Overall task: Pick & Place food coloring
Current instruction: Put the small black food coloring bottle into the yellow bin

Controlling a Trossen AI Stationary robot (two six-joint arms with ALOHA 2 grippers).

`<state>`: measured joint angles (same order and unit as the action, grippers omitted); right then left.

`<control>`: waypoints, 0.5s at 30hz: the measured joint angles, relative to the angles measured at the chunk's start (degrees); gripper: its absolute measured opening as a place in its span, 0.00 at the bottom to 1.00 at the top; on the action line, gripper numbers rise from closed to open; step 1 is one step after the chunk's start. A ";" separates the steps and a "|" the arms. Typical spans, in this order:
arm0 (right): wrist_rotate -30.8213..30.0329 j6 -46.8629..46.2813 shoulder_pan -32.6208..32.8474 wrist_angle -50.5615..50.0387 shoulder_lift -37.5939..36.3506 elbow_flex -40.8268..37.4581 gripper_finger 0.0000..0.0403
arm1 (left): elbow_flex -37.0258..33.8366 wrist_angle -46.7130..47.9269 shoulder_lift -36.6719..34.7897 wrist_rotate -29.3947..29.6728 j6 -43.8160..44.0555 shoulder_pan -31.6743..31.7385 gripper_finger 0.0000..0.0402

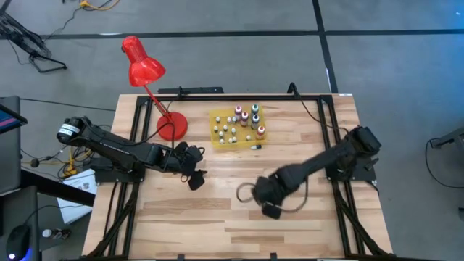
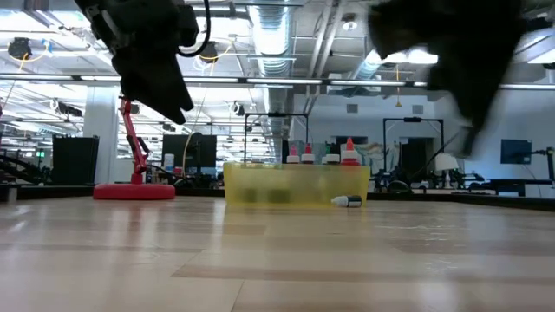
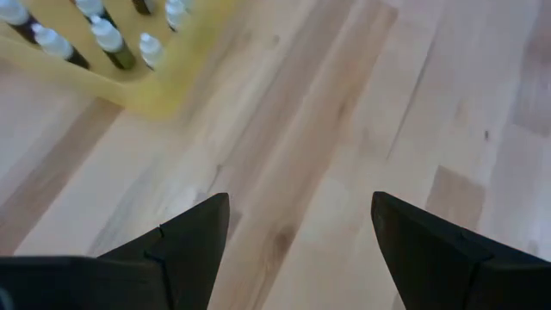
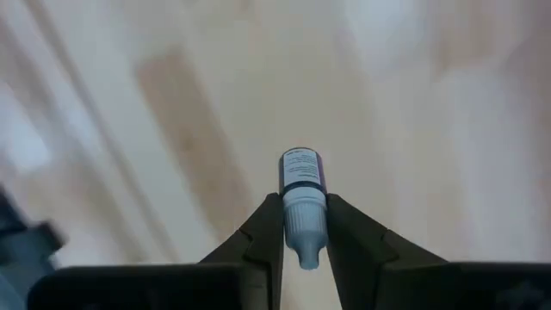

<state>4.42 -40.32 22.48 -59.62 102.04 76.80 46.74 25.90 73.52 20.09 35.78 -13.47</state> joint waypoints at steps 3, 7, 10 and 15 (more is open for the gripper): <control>-3.44 7.94 -5.03 -0.90 0.00 3.02 0.16 | 0.00 1.75 0.00 -0.80 -0.87 0.00 0.69; -9.24 17.61 -12.16 -1.84 0.44 6.90 0.16 | 0.00 4.08 0.00 -0.35 -1.13 0.04 0.69; -13.65 24.05 -17.20 -2.33 1.96 9.66 0.16 | 0.00 5.17 0.00 0.16 -1.80 0.09 0.69; -20.05 33.06 -24.28 -4.12 7.17 14.57 0.16 | 0.00 5.88 0.00 0.18 -2.33 0.09 0.69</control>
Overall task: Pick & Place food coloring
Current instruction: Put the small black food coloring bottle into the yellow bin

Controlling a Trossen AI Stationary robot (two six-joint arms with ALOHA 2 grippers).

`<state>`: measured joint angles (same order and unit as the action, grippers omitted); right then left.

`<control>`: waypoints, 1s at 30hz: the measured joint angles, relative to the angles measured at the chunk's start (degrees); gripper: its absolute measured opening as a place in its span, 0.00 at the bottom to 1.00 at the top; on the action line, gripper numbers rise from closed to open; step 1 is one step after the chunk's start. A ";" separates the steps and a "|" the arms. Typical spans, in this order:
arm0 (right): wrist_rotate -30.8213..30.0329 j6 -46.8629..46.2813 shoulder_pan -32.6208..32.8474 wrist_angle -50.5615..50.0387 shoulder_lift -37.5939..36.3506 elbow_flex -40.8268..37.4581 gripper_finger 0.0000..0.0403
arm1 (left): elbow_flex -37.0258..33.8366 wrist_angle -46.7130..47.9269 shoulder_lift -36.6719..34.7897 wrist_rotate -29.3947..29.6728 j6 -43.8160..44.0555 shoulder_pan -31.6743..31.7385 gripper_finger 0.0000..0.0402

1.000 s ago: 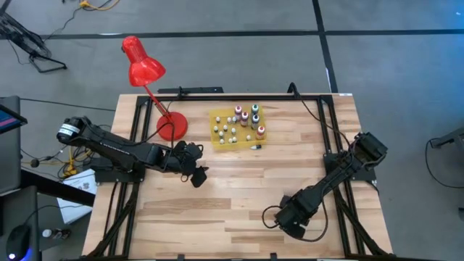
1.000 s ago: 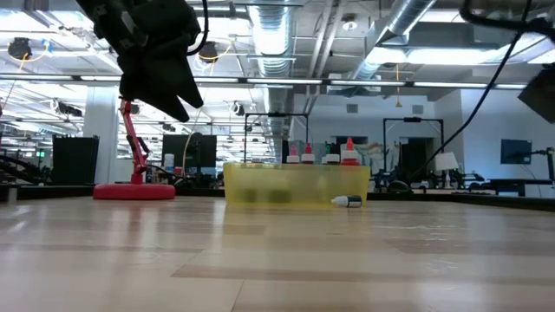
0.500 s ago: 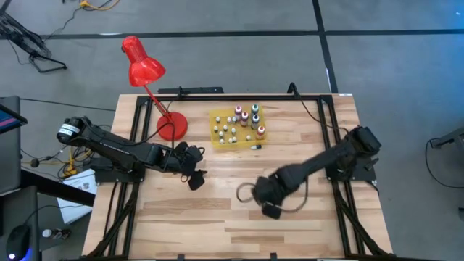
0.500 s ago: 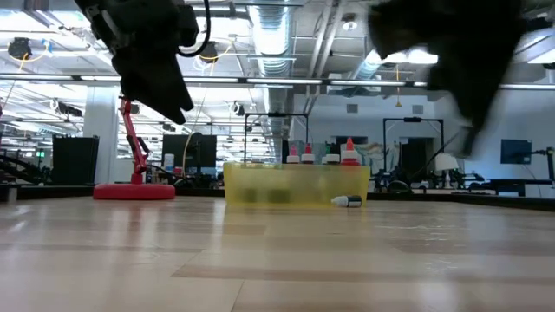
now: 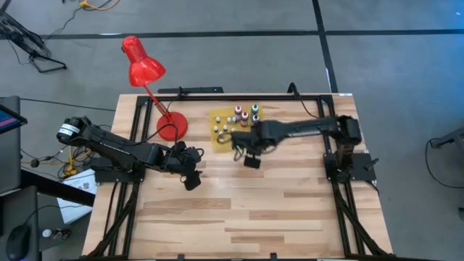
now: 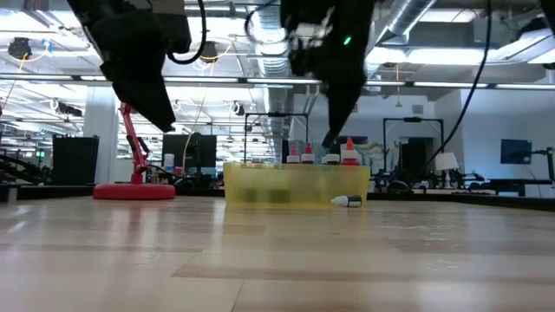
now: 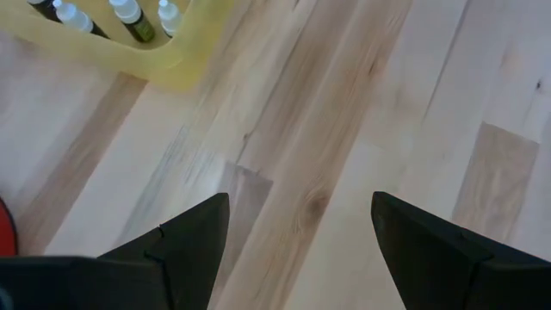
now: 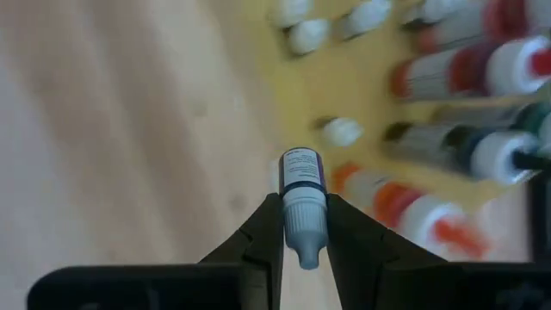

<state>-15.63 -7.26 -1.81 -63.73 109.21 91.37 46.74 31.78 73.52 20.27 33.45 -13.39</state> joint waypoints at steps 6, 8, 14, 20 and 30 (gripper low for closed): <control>-1.83 6.70 -6.00 -2.07 6.73 6.73 0.16 | 0.00 0.83 0.00 1.18 -0.77 0.00 0.69; -1.82 9.12 -7.23 -3.00 8.38 8.65 0.16 | 0.00 1.09 0.00 2.07 -0.77 0.00 0.69; -1.22 13.82 -9.21 -4.74 13.48 14.62 0.16 | 0.00 2.01 0.00 2.99 0.94 -0.02 0.69; -0.89 19.29 -9.57 -6.99 17.77 18.05 0.16 | 0.00 2.33 0.00 2.96 3.20 0.00 0.69; 0.21 24.64 -9.55 -5.84 19.65 19.12 0.16 | 0.00 2.24 0.00 2.99 5.38 -0.02 0.69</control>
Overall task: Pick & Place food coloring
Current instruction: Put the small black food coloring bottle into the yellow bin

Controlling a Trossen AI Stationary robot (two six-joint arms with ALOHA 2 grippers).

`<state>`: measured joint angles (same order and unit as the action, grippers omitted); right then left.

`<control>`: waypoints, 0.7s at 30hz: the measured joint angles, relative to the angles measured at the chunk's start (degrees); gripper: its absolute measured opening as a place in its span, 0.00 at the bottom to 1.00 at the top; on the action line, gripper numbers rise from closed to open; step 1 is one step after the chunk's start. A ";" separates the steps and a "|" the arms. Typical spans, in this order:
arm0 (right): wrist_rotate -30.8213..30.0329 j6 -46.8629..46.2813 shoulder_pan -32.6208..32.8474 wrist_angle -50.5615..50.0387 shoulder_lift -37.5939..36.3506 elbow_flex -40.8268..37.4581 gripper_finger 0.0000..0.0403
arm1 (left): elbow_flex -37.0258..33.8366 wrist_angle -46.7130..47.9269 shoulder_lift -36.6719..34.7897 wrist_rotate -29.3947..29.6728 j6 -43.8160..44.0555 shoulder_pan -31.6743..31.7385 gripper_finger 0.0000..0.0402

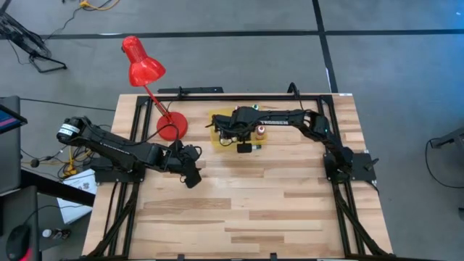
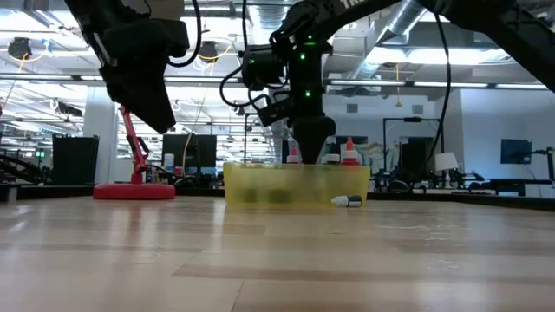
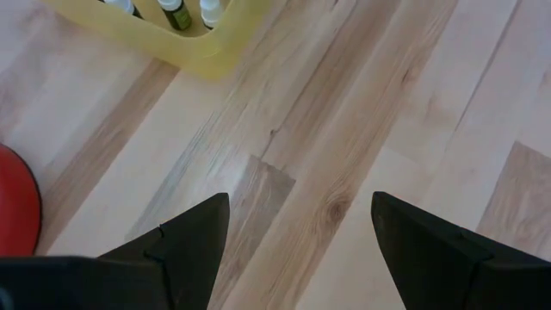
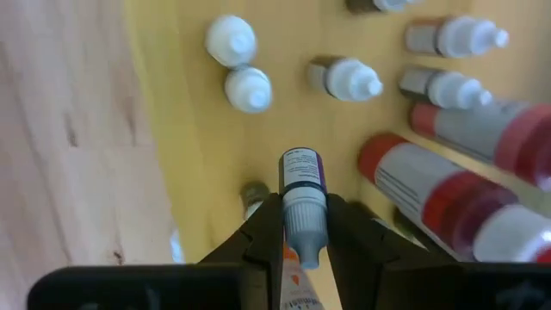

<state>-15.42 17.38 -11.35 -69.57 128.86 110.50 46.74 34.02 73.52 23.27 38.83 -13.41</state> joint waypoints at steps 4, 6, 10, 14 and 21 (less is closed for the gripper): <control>2.81 1.17 0.00 1.37 0.00 0.00 0.16 | 0.00 -0.02 0.00 0.00 0.88 0.00 0.69; 3.42 2.25 0.00 1.46 0.00 0.00 0.16 | 0.00 -0.02 0.00 0.00 1.54 0.00 0.69; 3.50 4.10 0.13 2.12 0.81 -0.09 0.16 | 0.00 -0.02 0.00 0.00 1.95 0.00 0.69; 3.45 8.49 0.18 1.78 2.00 0.08 0.16 | 0.00 -0.02 -0.02 -0.04 1.95 0.00 0.69; 2.45 10.26 0.25 -0.06 3.85 -0.11 0.16 | 0.00 -0.02 0.00 -0.04 1.97 0.00 0.69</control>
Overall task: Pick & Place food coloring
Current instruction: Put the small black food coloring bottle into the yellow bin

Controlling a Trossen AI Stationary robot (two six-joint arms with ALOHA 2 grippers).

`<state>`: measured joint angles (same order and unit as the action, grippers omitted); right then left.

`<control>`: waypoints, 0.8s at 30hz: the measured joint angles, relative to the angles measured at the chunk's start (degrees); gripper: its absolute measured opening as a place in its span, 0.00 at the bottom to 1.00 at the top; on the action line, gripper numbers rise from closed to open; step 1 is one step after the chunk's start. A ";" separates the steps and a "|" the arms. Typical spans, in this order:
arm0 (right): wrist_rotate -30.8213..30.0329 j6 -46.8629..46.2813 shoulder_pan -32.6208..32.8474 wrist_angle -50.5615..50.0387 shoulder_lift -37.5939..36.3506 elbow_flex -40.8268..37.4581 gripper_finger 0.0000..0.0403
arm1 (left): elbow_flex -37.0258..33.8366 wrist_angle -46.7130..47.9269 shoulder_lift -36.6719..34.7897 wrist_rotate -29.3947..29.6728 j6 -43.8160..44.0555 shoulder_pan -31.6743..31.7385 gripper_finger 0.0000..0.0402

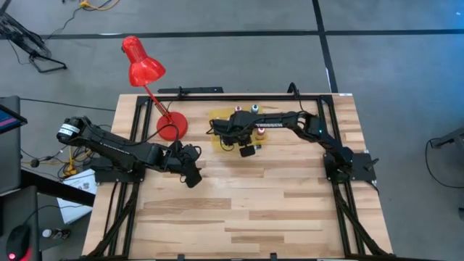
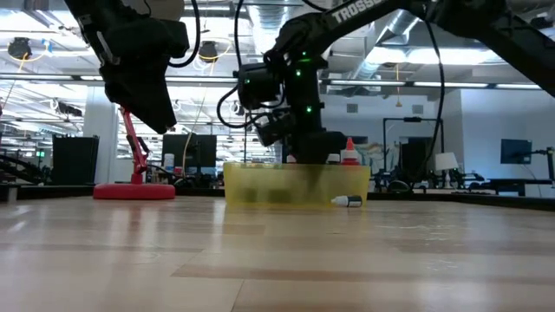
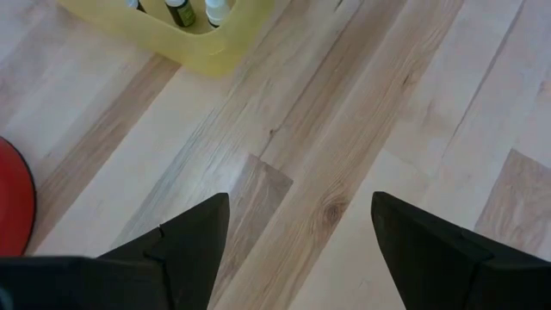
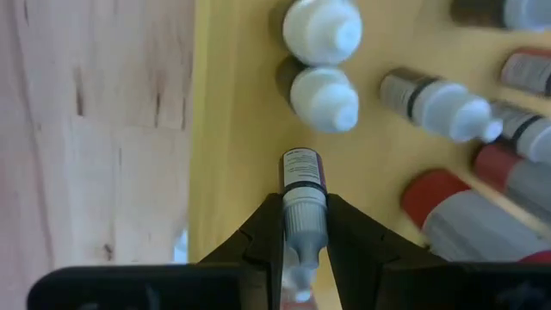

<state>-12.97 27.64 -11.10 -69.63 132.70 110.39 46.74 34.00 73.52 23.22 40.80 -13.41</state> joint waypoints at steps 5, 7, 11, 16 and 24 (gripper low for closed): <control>0.02 1.40 0.15 1.23 0.00 0.00 0.16 | 0.00 -0.04 0.00 0.02 0.00 0.00 0.69; 0.02 1.48 0.25 1.17 0.00 0.00 0.16 | 0.00 -0.02 -0.01 0.02 0.00 0.00 0.69; 0.02 1.58 0.21 1.12 0.00 0.00 0.17 | 0.00 0.01 0.00 0.00 -0.01 0.00 0.69; 0.02 4.32 0.42 1.10 0.00 0.00 0.19 | 0.00 0.00 0.00 0.01 -0.48 0.00 0.69; 0.96 5.85 0.58 1.87 0.00 0.00 0.20 | 0.00 0.00 0.00 0.02 -0.95 0.00 0.69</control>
<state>-12.02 33.49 -10.52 -67.76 132.70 110.39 46.74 34.00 73.52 23.24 39.84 -13.41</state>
